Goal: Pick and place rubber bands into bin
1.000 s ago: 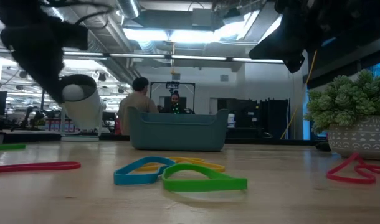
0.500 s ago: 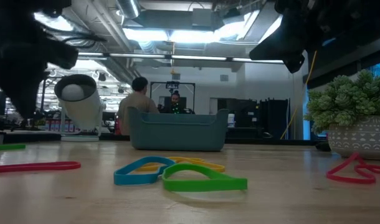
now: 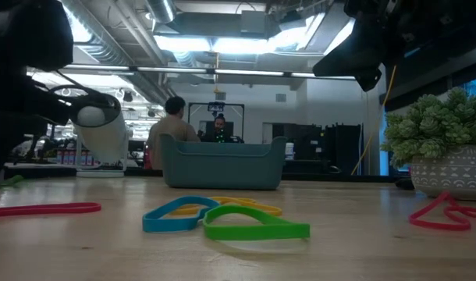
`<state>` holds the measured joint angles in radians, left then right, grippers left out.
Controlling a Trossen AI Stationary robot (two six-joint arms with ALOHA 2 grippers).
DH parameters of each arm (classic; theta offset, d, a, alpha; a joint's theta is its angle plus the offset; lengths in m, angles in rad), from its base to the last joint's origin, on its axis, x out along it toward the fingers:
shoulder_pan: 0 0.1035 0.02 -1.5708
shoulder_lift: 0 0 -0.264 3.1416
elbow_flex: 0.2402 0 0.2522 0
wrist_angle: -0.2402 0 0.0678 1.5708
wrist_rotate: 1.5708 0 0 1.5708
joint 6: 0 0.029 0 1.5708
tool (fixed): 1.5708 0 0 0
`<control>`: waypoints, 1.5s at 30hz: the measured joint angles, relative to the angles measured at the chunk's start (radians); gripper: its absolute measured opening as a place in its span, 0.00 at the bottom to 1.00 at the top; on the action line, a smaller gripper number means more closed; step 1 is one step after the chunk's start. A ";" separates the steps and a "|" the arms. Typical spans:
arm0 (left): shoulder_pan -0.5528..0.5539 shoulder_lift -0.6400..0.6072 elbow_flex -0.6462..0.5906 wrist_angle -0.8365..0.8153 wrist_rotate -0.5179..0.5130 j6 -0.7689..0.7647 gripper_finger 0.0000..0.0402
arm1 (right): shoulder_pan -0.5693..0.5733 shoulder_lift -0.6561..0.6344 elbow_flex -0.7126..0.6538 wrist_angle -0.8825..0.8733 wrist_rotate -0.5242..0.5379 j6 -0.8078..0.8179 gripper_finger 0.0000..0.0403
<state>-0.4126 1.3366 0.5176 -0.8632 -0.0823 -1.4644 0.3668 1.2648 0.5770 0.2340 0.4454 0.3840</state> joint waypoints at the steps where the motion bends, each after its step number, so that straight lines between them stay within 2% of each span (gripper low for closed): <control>1: 0.000 -0.001 0.006 -0.005 -0.004 -0.004 0.22 | 0.000 0.000 0.000 0.000 0.000 0.000 0.03; 5: 0.000 -0.003 0.029 -0.028 -0.006 0.034 0.07 | 0.000 0.000 0.000 -0.001 0.000 0.000 0.03; 7: 0.002 -0.004 0.037 -0.037 -0.013 0.069 0.02 | -0.002 0.000 0.000 -0.001 0.000 0.000 0.03; 13: 0.002 -0.004 0.120 -0.096 -0.081 0.142 0.00 | -0.002 0.000 0.000 -0.003 0.000 -0.003 0.03; 18: 0.016 -0.005 0.256 -0.177 -0.183 0.246 0.00 | -0.003 0.000 0.000 -0.003 0.000 -0.012 0.03; 25: 0.072 -0.005 0.466 -0.184 -0.396 0.551 0.00 | -0.003 0.000 0.000 0.001 0.000 -0.027 0.03; 28: 0.126 -0.006 0.531 -0.127 -0.446 0.696 0.00 | -0.014 0.000 0.000 0.002 0.000 -0.027 0.03; 31: 0.204 -0.004 0.559 0.028 -0.413 0.883 0.00 | -0.030 0.000 0.000 0.002 0.001 -0.024 0.03; 36: 0.344 0.025 0.559 0.303 -0.261 1.149 0.00 | -0.038 0.000 0.000 0.002 0.001 -0.023 0.03; 39: 0.424 0.073 0.560 0.387 -0.183 1.211 0.00 | -0.038 0.000 0.001 0.002 0.001 -0.024 0.03; 43: 0.506 0.171 0.559 0.422 -0.055 1.240 0.00 | -0.038 0.000 0.001 0.000 0.001 -0.028 0.03; 45: 0.530 0.220 0.559 0.432 -0.028 1.241 0.00 | -0.038 0.000 0.001 0.005 0.001 -0.032 0.03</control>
<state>0.1171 1.5570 1.0763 -0.4316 -0.1099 -0.2230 0.3290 1.2648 0.5781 0.2394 0.4461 0.3523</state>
